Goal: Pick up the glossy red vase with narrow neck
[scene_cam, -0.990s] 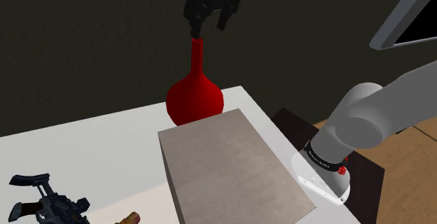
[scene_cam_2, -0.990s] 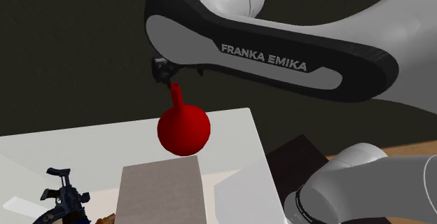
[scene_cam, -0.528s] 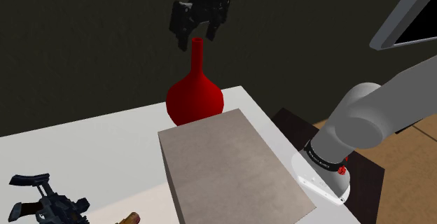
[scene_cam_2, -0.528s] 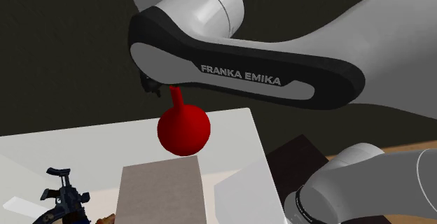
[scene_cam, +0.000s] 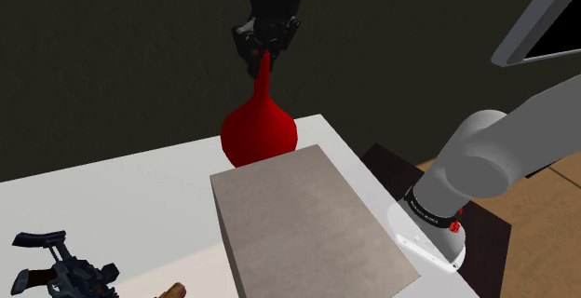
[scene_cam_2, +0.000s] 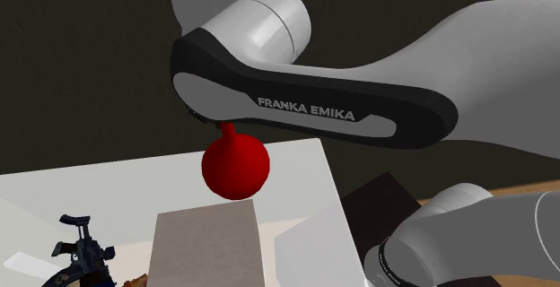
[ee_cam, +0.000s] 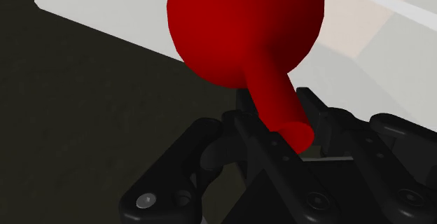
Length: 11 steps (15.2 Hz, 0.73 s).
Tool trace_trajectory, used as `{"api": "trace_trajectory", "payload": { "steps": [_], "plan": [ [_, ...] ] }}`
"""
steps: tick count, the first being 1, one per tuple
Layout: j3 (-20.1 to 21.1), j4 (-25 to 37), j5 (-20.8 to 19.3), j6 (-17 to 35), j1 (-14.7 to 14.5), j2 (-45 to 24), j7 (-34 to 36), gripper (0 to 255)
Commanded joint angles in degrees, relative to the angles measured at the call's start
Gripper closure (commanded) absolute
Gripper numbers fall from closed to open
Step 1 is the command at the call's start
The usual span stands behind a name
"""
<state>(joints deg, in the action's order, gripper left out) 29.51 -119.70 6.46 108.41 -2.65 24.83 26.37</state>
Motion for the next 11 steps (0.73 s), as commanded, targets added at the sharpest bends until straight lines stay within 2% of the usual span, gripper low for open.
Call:
{"api": "trace_trajectory", "payload": {
  "steps": [1, 6, 11],
  "plan": [
    [0.00, -0.06, 0.00, 0.01, 0.00, 0.00, -0.01, 255],
    [0.00, -0.02, 0.00, -0.03, 0.00, 0.00, 0.00, 255],
    [-0.33, 4.22, -0.38, -3.81, 0.30, -0.50, -0.06, 255]
  ]
}}
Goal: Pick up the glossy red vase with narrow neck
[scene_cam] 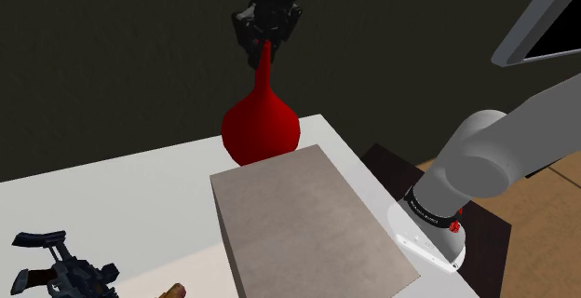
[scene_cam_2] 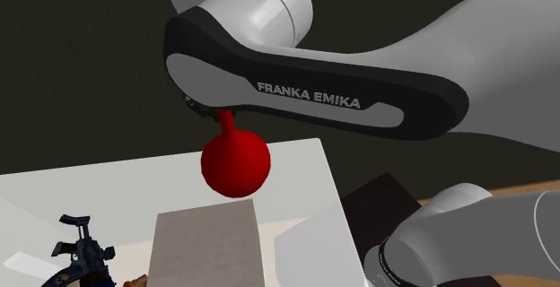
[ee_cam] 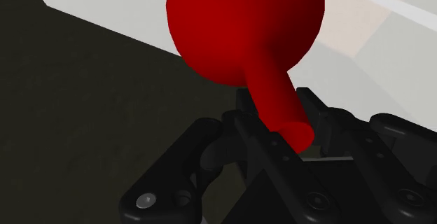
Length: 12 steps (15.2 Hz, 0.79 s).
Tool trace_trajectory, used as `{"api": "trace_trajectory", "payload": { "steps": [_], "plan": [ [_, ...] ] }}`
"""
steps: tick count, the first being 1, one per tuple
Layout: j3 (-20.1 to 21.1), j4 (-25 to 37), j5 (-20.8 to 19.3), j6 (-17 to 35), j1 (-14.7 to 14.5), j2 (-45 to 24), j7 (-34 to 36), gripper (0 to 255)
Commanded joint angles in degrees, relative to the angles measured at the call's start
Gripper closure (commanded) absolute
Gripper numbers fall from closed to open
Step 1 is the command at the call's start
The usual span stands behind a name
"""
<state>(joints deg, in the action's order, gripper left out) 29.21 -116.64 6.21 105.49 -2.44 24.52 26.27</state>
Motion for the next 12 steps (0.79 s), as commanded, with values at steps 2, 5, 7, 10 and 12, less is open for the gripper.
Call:
{"api": "trace_trajectory", "payload": {
  "steps": [2, 5, 7, 10, 12],
  "plan": [
    [-0.12, 2.94, -0.30, -2.40, 0.22, -0.48, 0.05, 255],
    [-0.22, 5.72, -0.60, -4.66, 0.43, -1.03, 0.09, 255],
    [-0.25, 7.64, -0.81, -6.18, 0.58, -1.46, 0.13, 255],
    [-0.25, 10.63, -1.16, -8.47, 0.80, -2.21, 0.23, 255],
    [-0.25, 10.77, -1.18, -8.58, 0.81, -2.25, 0.23, 255]
  ]
}}
